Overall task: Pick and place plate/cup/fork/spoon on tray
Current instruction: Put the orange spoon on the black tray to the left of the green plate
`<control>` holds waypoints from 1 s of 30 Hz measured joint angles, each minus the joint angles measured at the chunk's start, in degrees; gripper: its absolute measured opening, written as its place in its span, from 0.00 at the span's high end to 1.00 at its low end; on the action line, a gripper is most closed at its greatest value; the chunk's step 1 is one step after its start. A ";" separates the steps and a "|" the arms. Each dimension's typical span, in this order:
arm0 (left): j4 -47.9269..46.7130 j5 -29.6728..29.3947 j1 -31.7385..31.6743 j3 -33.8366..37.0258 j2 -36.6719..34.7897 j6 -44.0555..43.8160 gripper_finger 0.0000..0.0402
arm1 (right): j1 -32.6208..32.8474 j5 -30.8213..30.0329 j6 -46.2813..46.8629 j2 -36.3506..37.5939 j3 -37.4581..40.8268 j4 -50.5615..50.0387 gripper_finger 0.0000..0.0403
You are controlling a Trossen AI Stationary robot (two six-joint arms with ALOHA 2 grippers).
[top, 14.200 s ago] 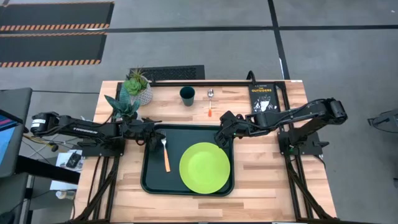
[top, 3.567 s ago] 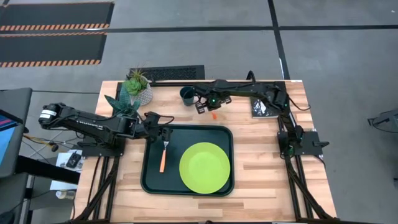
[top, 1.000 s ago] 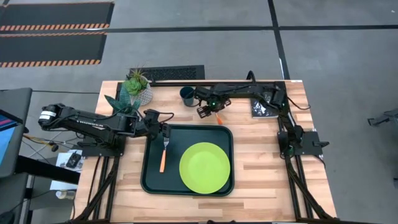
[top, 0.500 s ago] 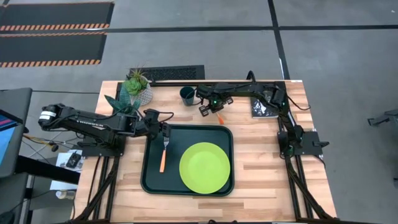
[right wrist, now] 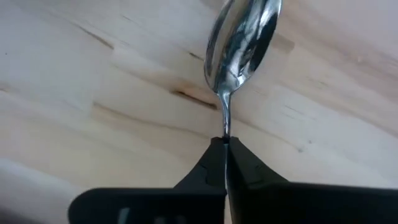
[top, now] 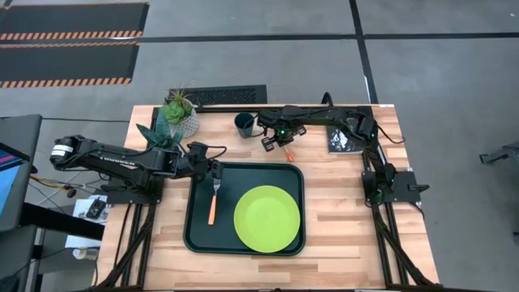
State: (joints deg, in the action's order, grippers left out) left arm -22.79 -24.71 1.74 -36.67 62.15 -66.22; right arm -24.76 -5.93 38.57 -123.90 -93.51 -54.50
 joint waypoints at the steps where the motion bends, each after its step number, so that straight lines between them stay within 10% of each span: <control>1: 0.00 0.00 0.00 0.00 0.00 0.02 0.45 | 0.11 0.00 -0.02 0.23 -0.02 -0.57 0.99; 18: 0.91 -1.33 -0.02 0.00 0.00 0.02 0.45 | 8.23 -1.38 1.12 9.85 -0.16 -5.09 1.00; 30: 20.41 0.32 -4.03 1.53 0.00 -5.46 0.45 | 22.90 -11.91 -9.20 21.55 -0.28 -1.05 1.00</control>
State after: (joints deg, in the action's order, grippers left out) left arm -2.38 -24.39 -2.30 -35.14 62.15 -71.68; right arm -1.86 -17.84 29.37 -102.35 -93.80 -55.55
